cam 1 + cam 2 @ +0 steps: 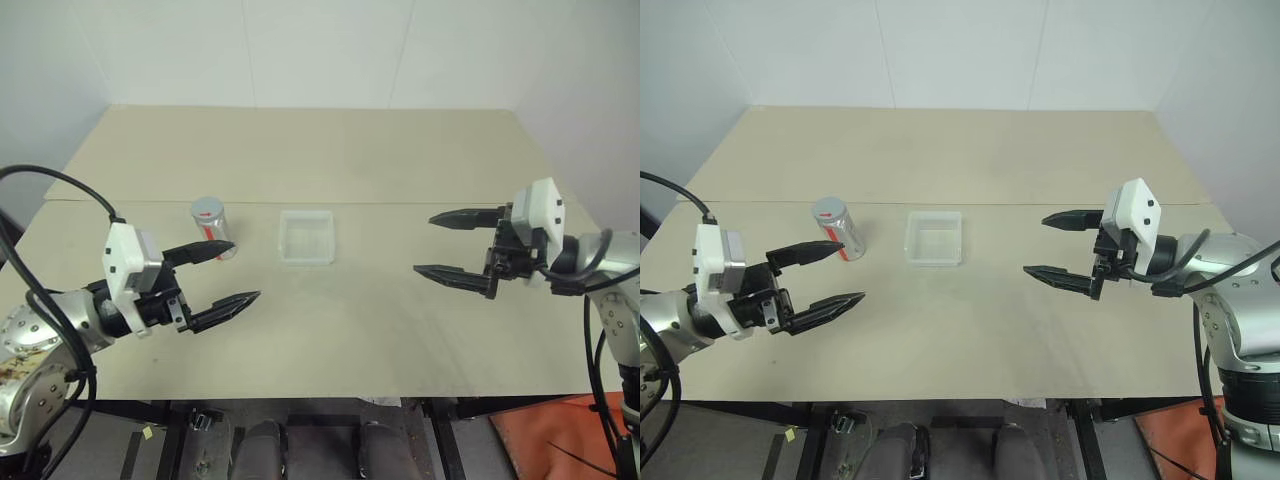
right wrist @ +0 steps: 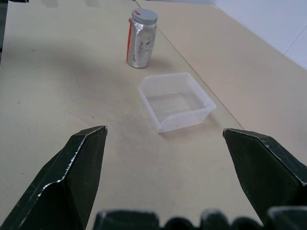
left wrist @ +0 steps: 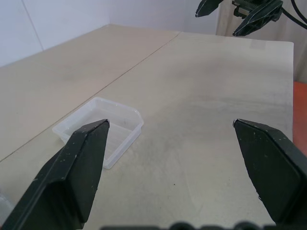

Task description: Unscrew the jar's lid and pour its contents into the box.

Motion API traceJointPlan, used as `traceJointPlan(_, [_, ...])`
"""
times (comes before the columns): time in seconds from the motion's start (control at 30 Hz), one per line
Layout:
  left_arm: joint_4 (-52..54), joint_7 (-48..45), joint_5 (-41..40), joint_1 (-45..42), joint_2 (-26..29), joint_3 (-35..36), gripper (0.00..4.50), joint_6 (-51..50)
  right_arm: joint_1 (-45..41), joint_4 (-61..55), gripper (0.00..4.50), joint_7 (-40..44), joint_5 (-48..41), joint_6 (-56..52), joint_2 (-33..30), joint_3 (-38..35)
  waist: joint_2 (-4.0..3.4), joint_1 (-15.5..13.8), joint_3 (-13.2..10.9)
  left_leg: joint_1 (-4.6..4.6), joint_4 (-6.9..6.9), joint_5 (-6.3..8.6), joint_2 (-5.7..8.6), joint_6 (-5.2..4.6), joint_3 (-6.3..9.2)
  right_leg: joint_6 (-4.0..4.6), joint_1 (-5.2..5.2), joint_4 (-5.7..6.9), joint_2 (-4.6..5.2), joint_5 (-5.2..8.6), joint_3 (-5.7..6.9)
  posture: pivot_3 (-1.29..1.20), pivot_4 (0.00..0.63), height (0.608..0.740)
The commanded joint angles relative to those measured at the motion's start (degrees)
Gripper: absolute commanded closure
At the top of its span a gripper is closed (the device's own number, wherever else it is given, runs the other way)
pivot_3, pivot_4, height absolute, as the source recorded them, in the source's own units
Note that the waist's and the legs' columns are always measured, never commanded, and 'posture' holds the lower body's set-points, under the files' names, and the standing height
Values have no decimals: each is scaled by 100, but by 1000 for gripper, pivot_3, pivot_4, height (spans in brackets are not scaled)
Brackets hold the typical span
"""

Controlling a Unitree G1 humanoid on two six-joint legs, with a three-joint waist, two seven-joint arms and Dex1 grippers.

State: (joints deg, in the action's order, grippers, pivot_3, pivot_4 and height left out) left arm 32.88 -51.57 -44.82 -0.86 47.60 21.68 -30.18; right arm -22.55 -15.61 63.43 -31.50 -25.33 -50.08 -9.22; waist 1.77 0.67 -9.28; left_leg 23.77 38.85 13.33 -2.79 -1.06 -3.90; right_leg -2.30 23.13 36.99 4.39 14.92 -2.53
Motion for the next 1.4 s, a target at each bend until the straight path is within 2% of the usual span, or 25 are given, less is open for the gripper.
traceJointPlan(0.03, [79, -44, 16, -83, 69, 112, 16, 151, -61, -131, 0, -26, -1, 137, -2, -54, 0, 1, 0, 0, 0, 0, 0, 0, 0, 0, 0, 0, 0, 0, 0, 0, 150, 740])
traceJointPlan(0.23, [69, -45, 116, -82, 28, -25, 16, 160, 22, -198, 0, -58, -7, 103, -41, -109, 0, 1, 0, 0, 0, 0, 0, 0, 0, 0, 0, 0, 0, 0, 0, 0, 150, 740])
traceJointPlan(0.4, [106, 375, 383, 6, -217, -50, 16, 174, 78, -249, 0, -63, -42, 86, -74, -171, 0, 1, 0, 0, 0, 0, 0, 0, 0, 0, 0, 0, 0, 0, 0, 0, 150, 740])
traceJointPlan(0.6, [325, 1806, 1263, 713, -1158, 14, 16, 269, 234, -327, 0, -108, -61, 80, -31, -190, 1, 14, -1, 0, -1, 0, -1, 0, 7, 0, 0, -1, 0, 0, -3, 0, 150, 740])
traceJointPlan(0.67, [420, 1974, 1536, 978, -1325, -113, 16, 395, 215, -313, 0, -91, -78, 86, -32, -175, 1, 6, -1, 0, -1, 0, -1, 0, 8, 1, 0, 1, 1, -1, -5, 0, 150, 740])
traceJointPlan(0.77, [377, 2748, 2340, 1125, -1956, -653, 16, 780, 97, -228, 0, -40, -65, 128, -17, -98, 0, -26, 0, -6, 0, 0, 3, 0, 8, 1, -10, 1, 4, -1, -3, 0, 150, 740])
traceJointPlan(0.9, [-7, 4019, 3294, 795, -2978, -1137, 16, 1066, -95, -138, 0, 11, 2, 167, 39, 70, 3, -72, 1, -4, 6, 0, 5, 0, 13, -2, -15, -4, 4, -5, -1, 0, 150, 740])
traceJointPlan(1.03, [-620, 4775, 3956, 363, -3495, -1268, 16, 1468, -209, -117, 0, 14, -8, 162, 52, 116, 2, -96, 1, -3, 3, 0, 6, 0, 16, 0, -12, -4, 2, -6, -2, 0, 150, 740])
traceJointPlan(1.4, [-2031, 4663, 4011, -670, -3518, -1263, 16, 1953, -327, -145, 0, 15, -26, 161, 27, 65, 2, -121, 1, 1, 4, 0, 7, -1, 16, -1, -9, -2, 2, -6, 0, 0, 150, 740])
